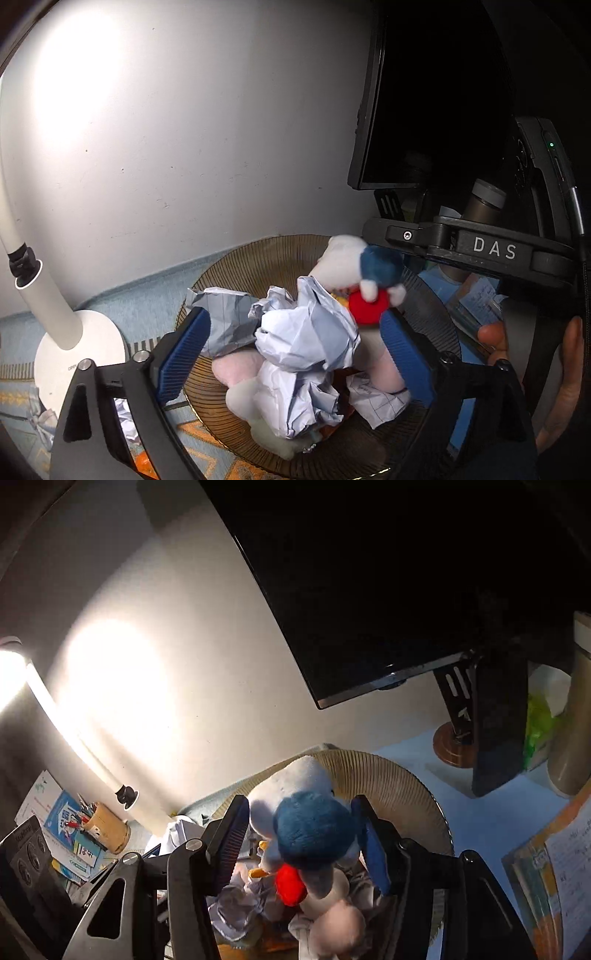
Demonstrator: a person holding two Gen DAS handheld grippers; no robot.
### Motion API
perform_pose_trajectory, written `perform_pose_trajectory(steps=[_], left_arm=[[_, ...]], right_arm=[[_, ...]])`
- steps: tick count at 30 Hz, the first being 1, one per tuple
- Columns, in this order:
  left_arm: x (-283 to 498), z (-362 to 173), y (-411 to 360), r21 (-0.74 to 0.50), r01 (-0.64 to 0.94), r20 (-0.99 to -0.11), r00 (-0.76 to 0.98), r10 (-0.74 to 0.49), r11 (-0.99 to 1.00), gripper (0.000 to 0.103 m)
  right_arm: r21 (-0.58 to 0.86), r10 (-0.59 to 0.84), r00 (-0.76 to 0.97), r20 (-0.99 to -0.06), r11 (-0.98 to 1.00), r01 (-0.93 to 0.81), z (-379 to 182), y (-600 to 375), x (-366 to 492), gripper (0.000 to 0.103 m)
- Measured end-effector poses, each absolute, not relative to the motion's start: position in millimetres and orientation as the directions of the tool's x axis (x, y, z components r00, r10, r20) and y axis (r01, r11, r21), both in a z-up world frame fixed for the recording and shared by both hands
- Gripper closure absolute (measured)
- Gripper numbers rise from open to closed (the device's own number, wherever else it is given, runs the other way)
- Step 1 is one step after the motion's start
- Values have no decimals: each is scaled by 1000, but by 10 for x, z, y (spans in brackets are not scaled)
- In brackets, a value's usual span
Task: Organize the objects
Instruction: 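Lower paper ball and white-blue-red plush into the bowl and open both grippers, then withdraw both grippers from the bowl back over the rug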
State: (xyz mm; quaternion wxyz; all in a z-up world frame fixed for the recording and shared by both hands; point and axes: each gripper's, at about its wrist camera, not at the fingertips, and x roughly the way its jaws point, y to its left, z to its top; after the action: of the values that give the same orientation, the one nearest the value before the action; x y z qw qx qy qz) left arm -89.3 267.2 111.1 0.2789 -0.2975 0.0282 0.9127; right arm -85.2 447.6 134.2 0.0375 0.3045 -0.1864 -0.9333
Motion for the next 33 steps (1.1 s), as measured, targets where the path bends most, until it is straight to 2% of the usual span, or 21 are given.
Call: perform_pose_trajectory(steps=[3,8,14,21,24,27,33], left_arm=[[-891,1064,2599,-137,-519,-571,-654,495,-844,5],[-702,1097,2294,-189,-492,-552,-662,507,-850,5],[-155,1321,1667,-238,-414,-487,-732,477,-879,6],[574,1500,575,-237,-183,-460,-844,276,-954,5],[751,1300,195,-229,-81,-487,-854,186,-970,5],[760,961,-83,-281,-11,-540,-825,167,-960,5],[703,471,-274,-284,63,-574,-811,117,-957,6]], right_arm=[[365,-199,-782,-590,-930,-39,1254,4463,-895,42],[365,-209,-781,-588,-931,-26,1227,4434,-587,42],[372,-264,-781,-566,-927,44,1368,4167,-40,42],[416,-390,-758,-523,-893,172,1560,3499,498,42],[390,-412,-725,-552,-896,212,1403,3066,576,42],[376,-432,-660,-615,-896,236,1065,2649,530,42],[268,-385,-652,-653,-923,276,488,2210,423,42]])
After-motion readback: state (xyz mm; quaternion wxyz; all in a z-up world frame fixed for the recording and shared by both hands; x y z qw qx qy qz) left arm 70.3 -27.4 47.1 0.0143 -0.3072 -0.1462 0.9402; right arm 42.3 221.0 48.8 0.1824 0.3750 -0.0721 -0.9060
